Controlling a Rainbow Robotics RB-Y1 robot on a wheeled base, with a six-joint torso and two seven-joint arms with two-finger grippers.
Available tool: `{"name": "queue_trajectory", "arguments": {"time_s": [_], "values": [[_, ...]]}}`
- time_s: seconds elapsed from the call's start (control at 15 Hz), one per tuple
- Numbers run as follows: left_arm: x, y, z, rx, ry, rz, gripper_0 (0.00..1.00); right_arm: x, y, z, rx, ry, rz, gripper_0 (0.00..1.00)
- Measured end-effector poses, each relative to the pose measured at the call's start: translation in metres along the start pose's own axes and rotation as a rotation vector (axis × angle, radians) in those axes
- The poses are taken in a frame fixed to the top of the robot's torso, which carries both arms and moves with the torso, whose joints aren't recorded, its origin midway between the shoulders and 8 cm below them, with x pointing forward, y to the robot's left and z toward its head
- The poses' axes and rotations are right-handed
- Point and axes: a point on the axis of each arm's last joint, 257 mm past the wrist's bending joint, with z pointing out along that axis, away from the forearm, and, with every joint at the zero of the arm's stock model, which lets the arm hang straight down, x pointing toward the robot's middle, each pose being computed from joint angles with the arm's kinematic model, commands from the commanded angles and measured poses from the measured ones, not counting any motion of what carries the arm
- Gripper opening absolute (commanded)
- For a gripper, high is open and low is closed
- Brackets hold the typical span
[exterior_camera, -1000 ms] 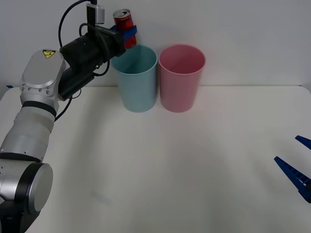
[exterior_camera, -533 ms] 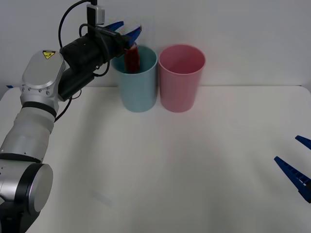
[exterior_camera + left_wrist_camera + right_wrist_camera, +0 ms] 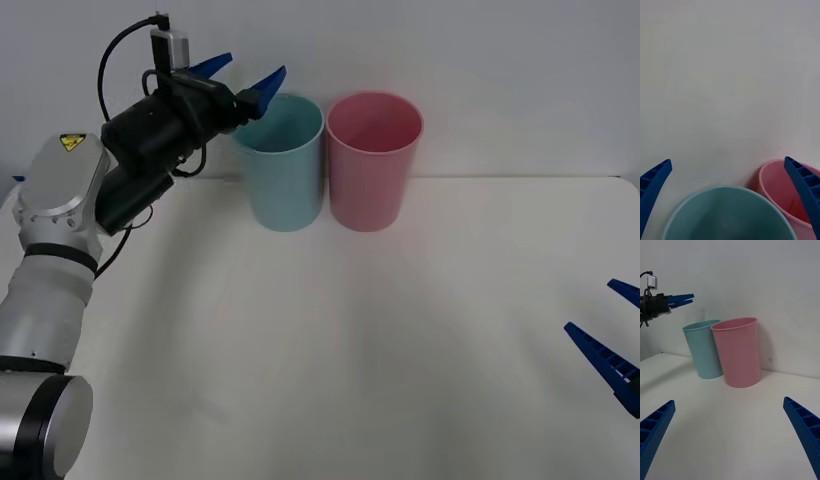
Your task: Grasp the object on the table and drop it into the matching bin: aluminum can to the light blue bin, PET bottle to the pink bin.
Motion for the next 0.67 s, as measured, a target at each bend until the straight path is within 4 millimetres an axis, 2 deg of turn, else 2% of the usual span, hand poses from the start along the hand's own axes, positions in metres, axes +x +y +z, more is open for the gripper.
{"name": "queue_trajectory", "arguments": {"time_s": [0.33,0.67], "values": [[-0.001,0.001,-0.061,-0.032,-0.060,0.004,1.00,0.000,0.000,0.000,0.000,0.000,0.000,1.00],[-0.003,0.010,-0.132,-0.050,-0.077,0.022,1.00,0.000,0.000,0.000,0.000,0.000,0.000,1.00]]}}
